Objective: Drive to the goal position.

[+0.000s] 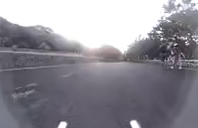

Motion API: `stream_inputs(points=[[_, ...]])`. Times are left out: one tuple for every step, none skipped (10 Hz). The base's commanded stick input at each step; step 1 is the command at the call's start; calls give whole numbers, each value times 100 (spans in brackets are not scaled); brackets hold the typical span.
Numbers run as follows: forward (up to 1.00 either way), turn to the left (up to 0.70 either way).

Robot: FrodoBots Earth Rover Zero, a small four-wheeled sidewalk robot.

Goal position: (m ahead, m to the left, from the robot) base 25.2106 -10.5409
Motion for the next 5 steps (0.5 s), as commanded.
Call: stream_inputs(points=[[70, 0], [70, 0], [70, 0], [70, 0], [70, 0]])
